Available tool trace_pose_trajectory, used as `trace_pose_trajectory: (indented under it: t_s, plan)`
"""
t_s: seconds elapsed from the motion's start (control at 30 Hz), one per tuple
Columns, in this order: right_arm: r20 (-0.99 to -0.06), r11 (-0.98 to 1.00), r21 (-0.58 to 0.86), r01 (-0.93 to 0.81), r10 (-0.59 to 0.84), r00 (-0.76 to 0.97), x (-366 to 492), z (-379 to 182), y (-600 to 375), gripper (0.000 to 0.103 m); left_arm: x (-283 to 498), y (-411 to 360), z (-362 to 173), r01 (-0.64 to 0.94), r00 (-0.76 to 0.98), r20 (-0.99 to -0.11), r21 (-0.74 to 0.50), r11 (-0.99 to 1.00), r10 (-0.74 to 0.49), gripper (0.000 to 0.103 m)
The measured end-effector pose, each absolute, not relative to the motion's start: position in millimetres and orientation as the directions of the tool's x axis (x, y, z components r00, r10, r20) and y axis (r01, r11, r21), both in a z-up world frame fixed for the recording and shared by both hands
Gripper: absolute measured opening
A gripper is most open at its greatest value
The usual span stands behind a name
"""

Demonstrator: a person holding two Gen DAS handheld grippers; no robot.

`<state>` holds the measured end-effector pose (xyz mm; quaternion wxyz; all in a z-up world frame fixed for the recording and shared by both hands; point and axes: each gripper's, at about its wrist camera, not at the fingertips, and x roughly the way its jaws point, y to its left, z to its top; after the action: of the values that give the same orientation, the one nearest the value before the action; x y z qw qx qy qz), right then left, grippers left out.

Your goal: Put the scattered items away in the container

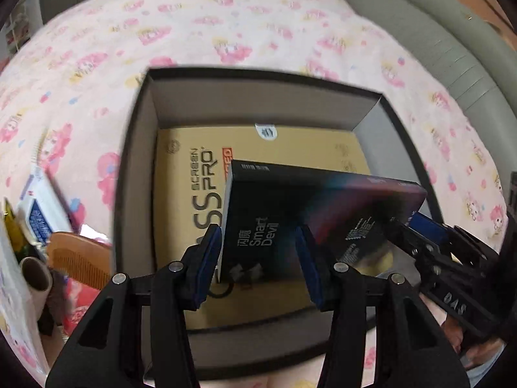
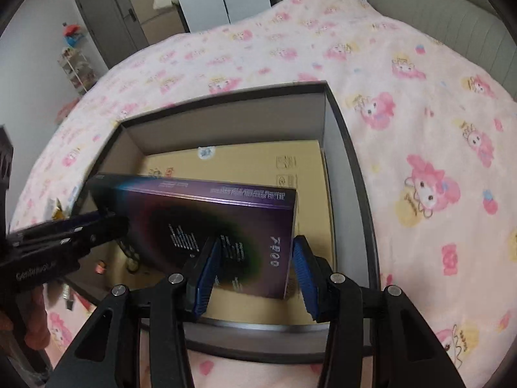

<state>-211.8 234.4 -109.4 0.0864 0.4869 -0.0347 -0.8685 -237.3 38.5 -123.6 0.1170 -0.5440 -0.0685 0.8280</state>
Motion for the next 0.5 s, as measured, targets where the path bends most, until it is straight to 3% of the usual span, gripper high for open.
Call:
trace_pose_trajectory:
  t_s: [0.17, 0.2, 0.3, 0.5]
  plan:
    - [-0.861, -0.991, 0.048, 0.123, -0.103, -0.498, -215, -116, 227, 0.041, -251, 42, -139, -0.118, -0.318, -0.910, -0.240, -0.963, 0.266, 0.048]
    - [-0.864, -0.992, 0.034, 0.125, -0.092, -0.494, -217, -116, 226, 0.041, -252, 40, -140, -0.113, -0.309, -0.913, -0.245, -0.963, 0.268, 0.044]
    - [-0.863, -0.989, 0.044, 0.140, -0.108, -0.494, -217, -112, 227, 0.041, -247, 28, -135, -0.095, -0.303, -0.914, -0.253, -0.963, 0.270, 0.043]
    - [-0.856, -0.984, 0.036, 0.176, -0.121, -0.502, -217, -105, 225, 0.041, -225, 31, -121, -0.208, -0.185, -0.956, -0.189, -0.960, 0.229, 0.040]
